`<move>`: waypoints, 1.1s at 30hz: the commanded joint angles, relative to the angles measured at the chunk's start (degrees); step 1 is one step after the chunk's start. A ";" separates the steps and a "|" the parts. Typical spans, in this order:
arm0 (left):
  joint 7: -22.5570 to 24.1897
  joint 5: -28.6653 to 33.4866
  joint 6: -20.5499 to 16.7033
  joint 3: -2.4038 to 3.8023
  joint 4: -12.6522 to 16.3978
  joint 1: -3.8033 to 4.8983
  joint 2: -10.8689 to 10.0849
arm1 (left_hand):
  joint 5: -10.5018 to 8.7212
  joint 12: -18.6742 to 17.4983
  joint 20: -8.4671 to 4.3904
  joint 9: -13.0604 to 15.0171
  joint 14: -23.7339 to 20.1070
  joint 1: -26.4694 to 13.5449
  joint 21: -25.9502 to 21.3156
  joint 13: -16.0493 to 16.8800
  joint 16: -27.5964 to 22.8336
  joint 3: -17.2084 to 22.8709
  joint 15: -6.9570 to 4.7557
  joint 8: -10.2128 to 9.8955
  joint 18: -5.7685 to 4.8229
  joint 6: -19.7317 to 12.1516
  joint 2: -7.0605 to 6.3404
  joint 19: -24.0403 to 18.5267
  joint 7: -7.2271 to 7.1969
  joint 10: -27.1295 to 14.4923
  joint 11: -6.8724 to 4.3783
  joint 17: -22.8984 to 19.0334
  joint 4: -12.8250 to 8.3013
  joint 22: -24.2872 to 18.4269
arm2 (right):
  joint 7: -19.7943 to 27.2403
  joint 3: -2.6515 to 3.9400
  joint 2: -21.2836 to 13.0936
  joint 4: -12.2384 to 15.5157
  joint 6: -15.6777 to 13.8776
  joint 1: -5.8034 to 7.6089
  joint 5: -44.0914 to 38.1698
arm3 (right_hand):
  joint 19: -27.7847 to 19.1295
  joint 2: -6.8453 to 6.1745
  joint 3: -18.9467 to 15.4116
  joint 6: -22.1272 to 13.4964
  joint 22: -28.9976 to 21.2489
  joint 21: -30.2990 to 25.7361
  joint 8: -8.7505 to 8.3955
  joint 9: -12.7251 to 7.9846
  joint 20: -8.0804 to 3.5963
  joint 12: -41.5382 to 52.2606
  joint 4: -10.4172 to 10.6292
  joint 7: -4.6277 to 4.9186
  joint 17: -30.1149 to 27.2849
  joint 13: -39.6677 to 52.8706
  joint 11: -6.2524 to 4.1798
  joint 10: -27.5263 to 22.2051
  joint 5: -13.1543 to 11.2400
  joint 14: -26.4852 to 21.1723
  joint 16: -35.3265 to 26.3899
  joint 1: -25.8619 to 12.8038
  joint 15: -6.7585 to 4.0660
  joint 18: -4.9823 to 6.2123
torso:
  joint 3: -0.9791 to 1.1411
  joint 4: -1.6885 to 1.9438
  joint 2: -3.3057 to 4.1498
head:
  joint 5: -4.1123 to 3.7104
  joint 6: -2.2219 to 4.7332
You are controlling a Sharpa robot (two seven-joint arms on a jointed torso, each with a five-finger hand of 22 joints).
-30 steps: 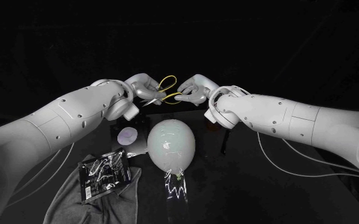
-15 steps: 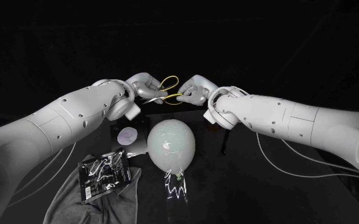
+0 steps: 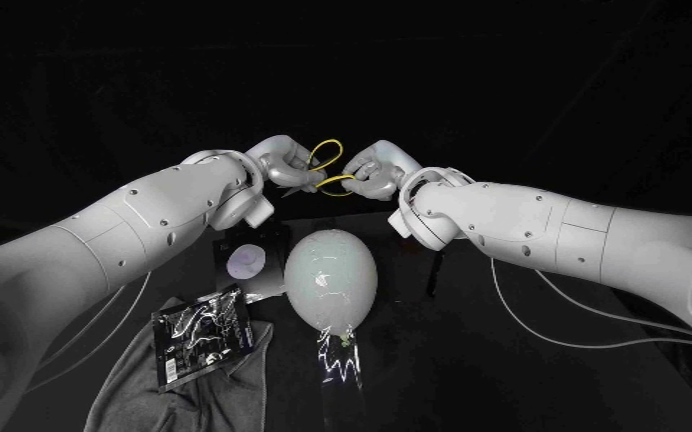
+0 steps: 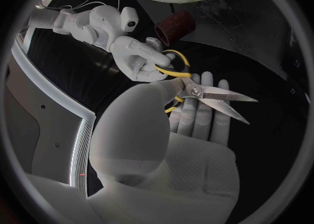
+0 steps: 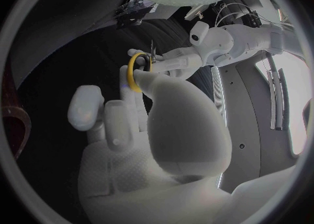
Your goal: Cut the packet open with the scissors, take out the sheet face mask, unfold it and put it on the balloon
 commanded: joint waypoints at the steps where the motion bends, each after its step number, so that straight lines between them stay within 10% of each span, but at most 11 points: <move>1: 1.07 -6.94 -4.18 0.02 -0.33 0.06 0.39 | 0.07 0.15 -0.04 -0.15 -0.56 -0.30 -0.35 -0.01 -0.56 -0.29 0.10 -0.51 0.19 -0.40 -0.81 -0.57 0.34 -0.76 0.04 -0.09 -0.01 -0.01 | -1.87 0.08 0.20 0.25 -3.32 0.19 0.28 | 0.64 0.26 4.35 -0.35 7.93 0.51 0.57 0.53 0.03 -0.21 -4.18 -0.02 0.70 0.51 -2.80 4.10 -0.34 0.39 0.43 -1.63 -0.06 -0.73 | 0.01 0.06 -0.01 | -0.01 -0.11; 22: -8.62 -18.93 -11.10 -0.57 -2.24 0.06 3.82 | 0.08 0.23 0.16 -1.61 -4.62 -1.91 -2.37 -0.04 -2.84 2.96 1.87 -3.83 -1.47 -3.35 -2.11 -5.93 2.42 -5.80 2.02 -1.00 -0.88 -0.32 | -11.22 0.17 2.91 -0.18 -7.83 0.48 -6.17 | 1.47 -0.07 6.79 -0.22 8.31 1.77 1.48 1.78 -0.24 -0.27 -7.46 -0.29 3.52 1.85 -3.09 4.97 1.80 1.34 1.22 -5.06 -0.34 -0.95 | -0.07 0.05 -0.01 | 0.15 -0.25; 33: -10.04 -20.33 -9.92 -0.62 -2.04 0.06 4.54 | 0.10 0.38 0.15 -3.69 -10.29 -0.67 -3.24 -0.05 -4.14 6.68 3.86 -7.13 -4.75 -6.20 -7.30 -16.53 4.08 -10.86 3.90 -2.76 -6.37 -0.81 | -12.86 0.42 3.87 -0.94 -9.02 0.52 -7.85 | 1.77 -0.07 7.07 -0.16 8.45 2.28 1.60 1.94 -0.29 -0.25 -7.90 -0.36 4.34 2.08 -3.16 5.16 2.37 1.59 1.44 -5.54 -0.40 -1.05 | -0.06 0.10 -0.06 | 0.27 -0.35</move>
